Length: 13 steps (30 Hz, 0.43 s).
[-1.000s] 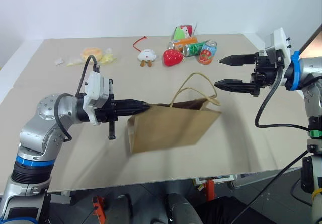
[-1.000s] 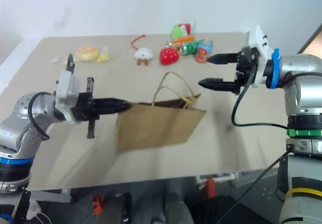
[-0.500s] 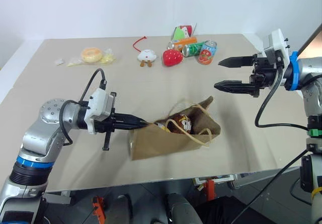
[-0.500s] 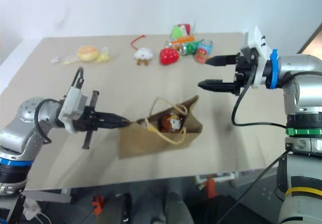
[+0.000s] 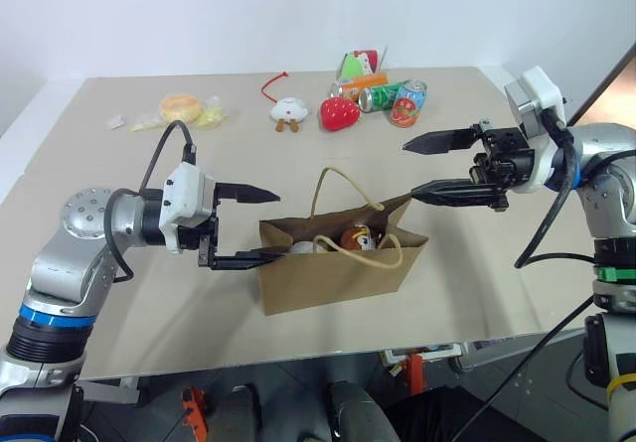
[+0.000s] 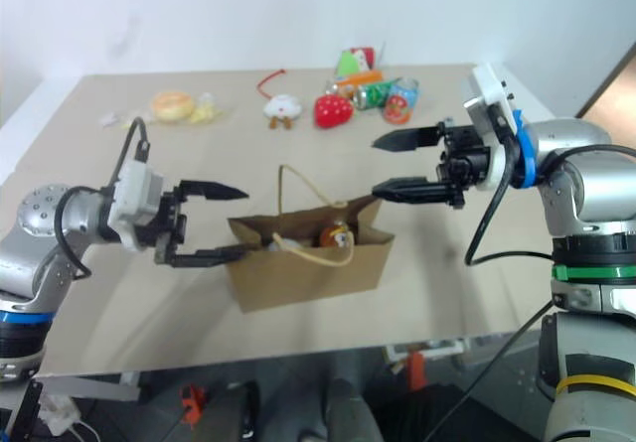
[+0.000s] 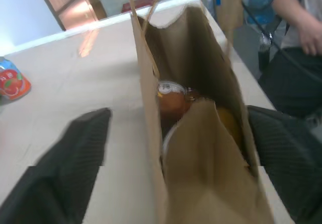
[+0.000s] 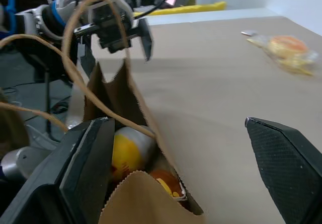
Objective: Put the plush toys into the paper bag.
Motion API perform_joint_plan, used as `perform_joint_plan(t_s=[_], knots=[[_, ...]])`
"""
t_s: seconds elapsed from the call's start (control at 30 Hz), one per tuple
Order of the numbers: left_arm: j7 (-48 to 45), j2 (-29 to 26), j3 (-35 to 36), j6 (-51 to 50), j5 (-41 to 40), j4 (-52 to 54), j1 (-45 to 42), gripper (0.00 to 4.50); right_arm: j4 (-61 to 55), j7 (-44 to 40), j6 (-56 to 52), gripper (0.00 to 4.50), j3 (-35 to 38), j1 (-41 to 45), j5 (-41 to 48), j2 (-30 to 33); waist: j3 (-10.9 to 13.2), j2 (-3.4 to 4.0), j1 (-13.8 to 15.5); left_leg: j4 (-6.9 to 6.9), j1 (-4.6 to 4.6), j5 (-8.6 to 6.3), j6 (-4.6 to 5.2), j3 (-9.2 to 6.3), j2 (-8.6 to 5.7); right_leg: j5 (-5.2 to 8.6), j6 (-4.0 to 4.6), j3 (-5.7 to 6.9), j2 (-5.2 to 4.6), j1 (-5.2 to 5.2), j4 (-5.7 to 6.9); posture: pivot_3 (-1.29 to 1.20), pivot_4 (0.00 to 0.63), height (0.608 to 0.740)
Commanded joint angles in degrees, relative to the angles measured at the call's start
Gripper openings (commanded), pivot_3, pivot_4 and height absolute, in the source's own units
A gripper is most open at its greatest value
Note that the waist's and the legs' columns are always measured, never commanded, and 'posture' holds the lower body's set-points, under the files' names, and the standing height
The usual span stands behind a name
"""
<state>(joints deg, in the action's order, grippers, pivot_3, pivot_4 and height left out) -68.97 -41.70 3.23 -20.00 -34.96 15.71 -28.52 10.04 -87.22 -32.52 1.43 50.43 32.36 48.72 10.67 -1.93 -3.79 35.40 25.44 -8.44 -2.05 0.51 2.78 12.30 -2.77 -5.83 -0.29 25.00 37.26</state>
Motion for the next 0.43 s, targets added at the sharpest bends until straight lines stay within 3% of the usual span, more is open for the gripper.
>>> perform_joint_plan(t_s=[0.03,0.3,0.43], knots=[[11.7,0.0,7.8,-7.9,-4.9,1.5,-2.4,4.4,5.0,1.8,4.6,4.5,1.7,1.5,-2.7,0.1,0.0,0.0,0.0,0.0,0.0,0.0,0.0,0.0,0.0,0.0,0.0,0.0,0.0,0.0,0.0,0.0,0.15,0.74],[25.5,3.6,7.2,-0.5,9.8,-9.6,4.9,4.4,21.4,9.7,18.6,4.5,3.4,0.7,-9.4,-2.8,0.0,0.0,-0.3,0.04,-0.14,0.02,0.02,0.07,-0.01,-0.07,-0.06,-0.03,0.0,-0.09,0.02,0.0,0.15,0.74],[28.2,6.8,5.7,2.1,12.4,-11.5,6.4,4.4,24.7,11.3,23.8,4.5,3.2,-1.4,-11.4,-4.4,0.0,-0.01,-0.3,-0.02,-0.21,0.01,0.01,0.14,-0.01,-0.12,-0.13,-0.11,0.0,-0.13,0.01,0.0,0.15,0.74]])
